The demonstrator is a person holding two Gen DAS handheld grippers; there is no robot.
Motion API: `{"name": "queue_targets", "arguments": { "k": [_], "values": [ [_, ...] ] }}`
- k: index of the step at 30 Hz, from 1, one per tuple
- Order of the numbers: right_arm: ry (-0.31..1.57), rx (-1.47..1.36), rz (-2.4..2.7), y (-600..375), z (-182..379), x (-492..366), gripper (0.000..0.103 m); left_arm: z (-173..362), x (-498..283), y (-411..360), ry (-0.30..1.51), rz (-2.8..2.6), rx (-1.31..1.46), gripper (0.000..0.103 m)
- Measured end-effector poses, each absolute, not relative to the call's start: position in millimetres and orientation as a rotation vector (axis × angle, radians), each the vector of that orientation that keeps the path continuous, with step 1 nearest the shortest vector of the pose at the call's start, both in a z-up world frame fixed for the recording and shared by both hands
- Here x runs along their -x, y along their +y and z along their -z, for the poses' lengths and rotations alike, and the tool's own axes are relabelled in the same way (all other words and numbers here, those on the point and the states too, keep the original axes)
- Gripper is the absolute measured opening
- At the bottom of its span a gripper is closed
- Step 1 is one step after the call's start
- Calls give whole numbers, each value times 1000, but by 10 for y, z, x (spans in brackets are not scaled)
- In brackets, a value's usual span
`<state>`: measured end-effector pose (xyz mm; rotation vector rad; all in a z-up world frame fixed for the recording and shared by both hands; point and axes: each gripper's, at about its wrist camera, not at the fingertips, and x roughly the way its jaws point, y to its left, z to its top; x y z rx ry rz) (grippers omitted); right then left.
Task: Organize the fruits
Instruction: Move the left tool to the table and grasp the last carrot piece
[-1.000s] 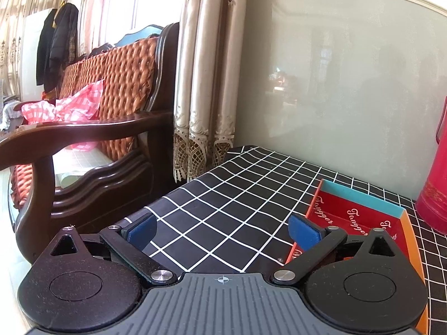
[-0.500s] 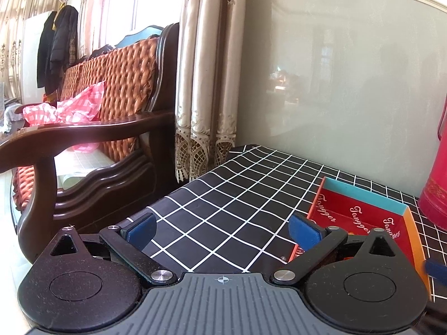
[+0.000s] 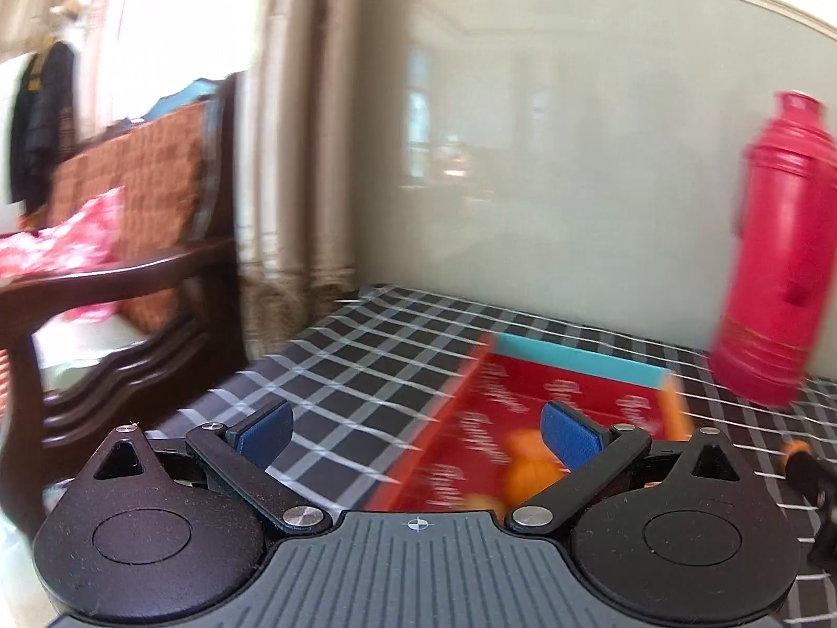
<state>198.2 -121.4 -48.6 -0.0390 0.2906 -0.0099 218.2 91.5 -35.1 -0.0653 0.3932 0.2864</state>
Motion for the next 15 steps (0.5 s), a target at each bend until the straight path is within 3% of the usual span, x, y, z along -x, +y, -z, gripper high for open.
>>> {"name": "queue_targets", "arguments": {
  "k": [15],
  "values": [
    [283,-49,453,-2384,503,-1641,87,565,-2742,-696,514,68,-37,100]
  ]
}}
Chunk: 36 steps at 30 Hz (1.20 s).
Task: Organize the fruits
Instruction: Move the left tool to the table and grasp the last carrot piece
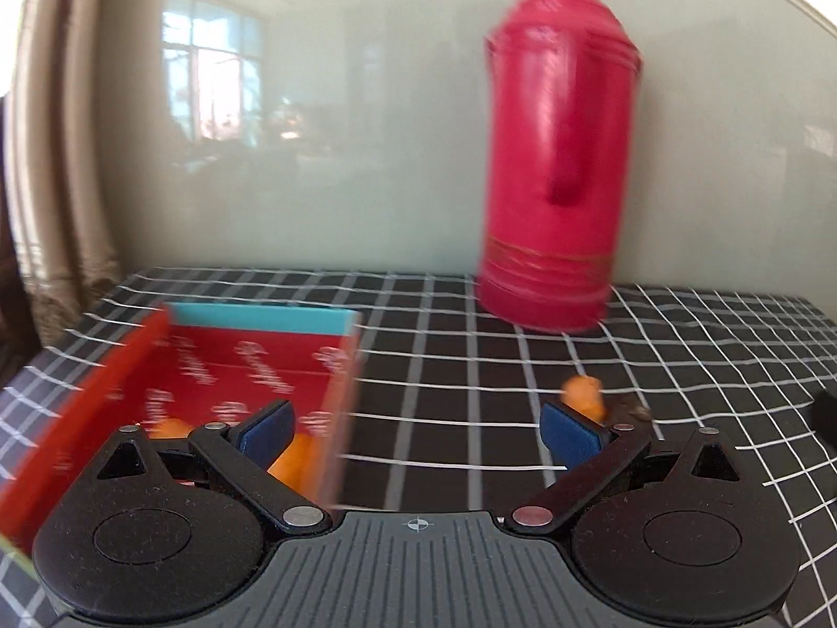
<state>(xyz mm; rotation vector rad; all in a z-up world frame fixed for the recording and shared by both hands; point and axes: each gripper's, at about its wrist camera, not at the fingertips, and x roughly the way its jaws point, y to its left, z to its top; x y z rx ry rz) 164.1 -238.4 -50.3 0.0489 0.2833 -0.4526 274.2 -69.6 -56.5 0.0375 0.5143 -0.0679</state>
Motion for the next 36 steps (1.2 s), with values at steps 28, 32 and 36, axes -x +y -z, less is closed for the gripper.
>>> {"name": "queue_targets", "arguments": {
  "k": [28,32,36],
  "values": [
    [261,-85,480,-2663,419,-1395,96,972,-3627,-1486,683,153,-27,80],
    [256,-83,473,-2660,413,-1385,96,1055,-3618,-1491,710,171,-40,51],
    [252,-84,471,-2659,409,-1380,96,1042,-3570,-1502,681,157,-78,44]
  ]
}}
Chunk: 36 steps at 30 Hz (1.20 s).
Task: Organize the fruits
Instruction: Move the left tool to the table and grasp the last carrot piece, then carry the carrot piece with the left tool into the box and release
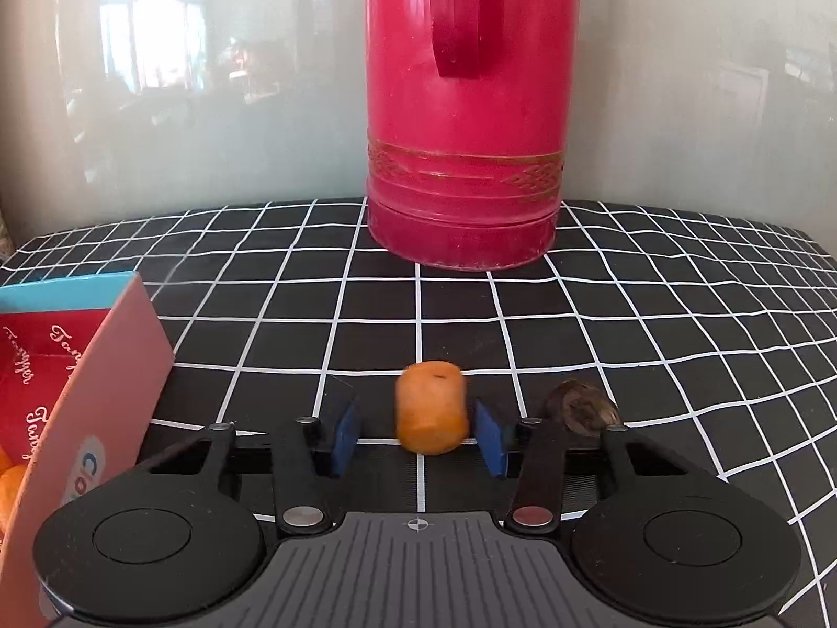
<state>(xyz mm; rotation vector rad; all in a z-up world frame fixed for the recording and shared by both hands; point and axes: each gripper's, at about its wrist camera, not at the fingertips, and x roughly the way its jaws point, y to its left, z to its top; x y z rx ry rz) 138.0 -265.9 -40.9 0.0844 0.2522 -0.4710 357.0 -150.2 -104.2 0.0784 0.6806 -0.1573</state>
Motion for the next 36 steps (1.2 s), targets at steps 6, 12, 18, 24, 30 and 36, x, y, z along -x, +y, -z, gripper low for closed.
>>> {"name": "queue_targets", "arguments": {
  "k": [6,12,18,24,30,36],
  "values": [
    [254,-96,459,-2646,419,-1386,96,1012,-3493,-1426,668,161,-87,27],
    [254,-92,446,-2586,422,-1398,96,959,-3280,-1266,608,153,-105,27],
    [244,-84,422,-2484,406,-1393,96,641,-2905,-944,496,112,-102,27],
    [250,-63,381,-2321,418,-1428,96,425,-2560,-315,445,-43,-53,27],
    [260,-21,346,-2125,447,-1496,96,542,-2594,305,531,-225,-1,27],
    [275,0,321,-1969,488,-1607,96,636,-2619,645,602,-276,56,29]
  ]
}}
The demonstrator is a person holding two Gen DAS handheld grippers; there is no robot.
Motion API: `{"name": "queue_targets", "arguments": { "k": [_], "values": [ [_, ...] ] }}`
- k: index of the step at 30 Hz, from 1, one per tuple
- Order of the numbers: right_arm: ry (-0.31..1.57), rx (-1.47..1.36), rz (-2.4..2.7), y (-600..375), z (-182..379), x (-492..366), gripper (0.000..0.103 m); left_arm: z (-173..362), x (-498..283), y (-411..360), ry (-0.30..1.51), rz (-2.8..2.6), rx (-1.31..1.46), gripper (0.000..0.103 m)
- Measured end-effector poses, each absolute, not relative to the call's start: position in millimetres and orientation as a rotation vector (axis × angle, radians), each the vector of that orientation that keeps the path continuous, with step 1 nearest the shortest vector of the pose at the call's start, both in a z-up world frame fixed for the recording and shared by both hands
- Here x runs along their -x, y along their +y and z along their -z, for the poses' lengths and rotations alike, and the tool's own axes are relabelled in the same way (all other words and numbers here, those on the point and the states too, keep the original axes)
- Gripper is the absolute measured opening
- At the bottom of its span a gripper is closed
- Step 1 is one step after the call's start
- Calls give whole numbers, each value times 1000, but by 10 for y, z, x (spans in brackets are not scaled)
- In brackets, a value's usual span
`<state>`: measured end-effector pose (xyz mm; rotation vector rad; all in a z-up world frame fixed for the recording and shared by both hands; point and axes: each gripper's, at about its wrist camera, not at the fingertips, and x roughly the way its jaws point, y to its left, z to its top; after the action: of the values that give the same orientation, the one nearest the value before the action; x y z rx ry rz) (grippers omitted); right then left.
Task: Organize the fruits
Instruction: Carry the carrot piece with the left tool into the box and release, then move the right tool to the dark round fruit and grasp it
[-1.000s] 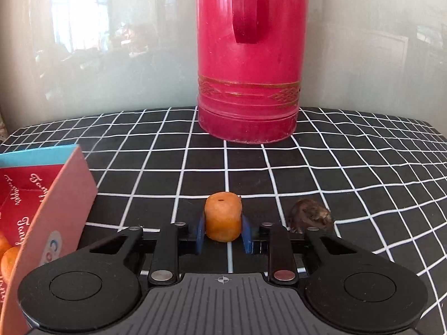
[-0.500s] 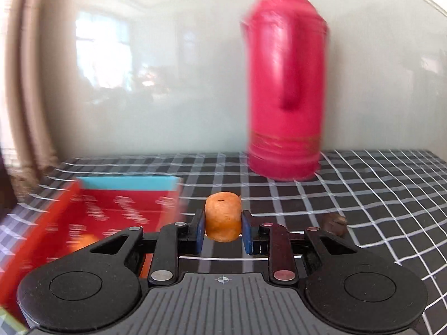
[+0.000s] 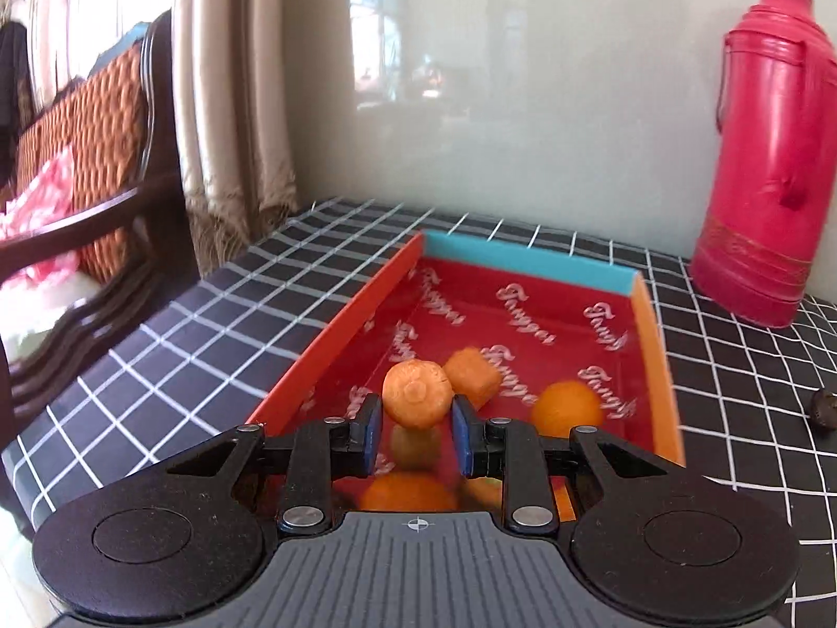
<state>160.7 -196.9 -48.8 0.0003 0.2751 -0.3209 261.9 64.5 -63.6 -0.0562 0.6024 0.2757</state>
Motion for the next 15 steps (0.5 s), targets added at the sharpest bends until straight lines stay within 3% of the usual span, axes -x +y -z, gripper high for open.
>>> {"name": "queue_targets", "arguments": {
  "k": [4,12,15],
  "values": [
    [293,-2,294,-1876,521,-1679,96,631,-2551,761,598,-282,123,77],
    [313,15,245,-1696,581,-1812,97,546,-2390,850,545,-214,173,83],
    [331,-2,224,-1666,604,-1890,97,458,-2227,801,472,-245,104,102]
  ]
}}
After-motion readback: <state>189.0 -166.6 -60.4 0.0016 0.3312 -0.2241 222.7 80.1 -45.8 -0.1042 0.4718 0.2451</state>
